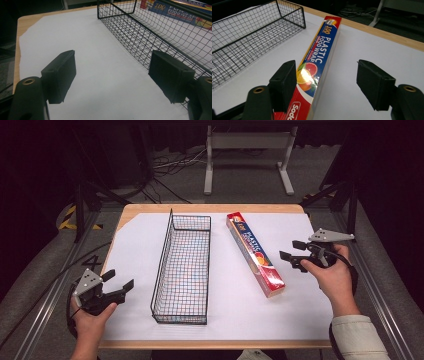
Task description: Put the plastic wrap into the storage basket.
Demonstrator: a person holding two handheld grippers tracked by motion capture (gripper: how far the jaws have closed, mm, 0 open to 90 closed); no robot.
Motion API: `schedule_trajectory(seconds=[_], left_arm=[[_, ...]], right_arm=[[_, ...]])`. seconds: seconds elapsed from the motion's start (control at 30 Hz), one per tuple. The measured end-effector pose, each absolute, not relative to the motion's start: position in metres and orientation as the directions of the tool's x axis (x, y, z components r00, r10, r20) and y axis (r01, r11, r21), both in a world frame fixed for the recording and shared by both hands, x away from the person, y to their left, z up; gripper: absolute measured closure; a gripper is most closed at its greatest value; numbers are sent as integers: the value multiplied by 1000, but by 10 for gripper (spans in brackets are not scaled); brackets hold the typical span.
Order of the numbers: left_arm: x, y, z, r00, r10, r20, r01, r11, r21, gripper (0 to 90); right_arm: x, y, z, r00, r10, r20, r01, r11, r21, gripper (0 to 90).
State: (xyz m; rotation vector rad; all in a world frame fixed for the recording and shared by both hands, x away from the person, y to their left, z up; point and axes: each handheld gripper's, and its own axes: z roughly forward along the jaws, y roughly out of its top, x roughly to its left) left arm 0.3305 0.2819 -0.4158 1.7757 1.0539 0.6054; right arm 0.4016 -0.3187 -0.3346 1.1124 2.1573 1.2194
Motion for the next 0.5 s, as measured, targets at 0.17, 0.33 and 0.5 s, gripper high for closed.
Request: schedule_trajectory(seconds=[0.17,0.33,0.5], left_arm=[[329,280,-417,510,860,-35,391,-195,899,225],[327,279,-418,514,857,-30,399,-208,893,225],[326,279,-419,514,858,-21,394,-215,894,225]], right_arm=[[413,-310,-330,-603,798,10,433,317,844,312],[423,-303,-327,-608,793,36,448,306,840,302],[435,-296,-327,-616,785,63,468,301,831,310]])
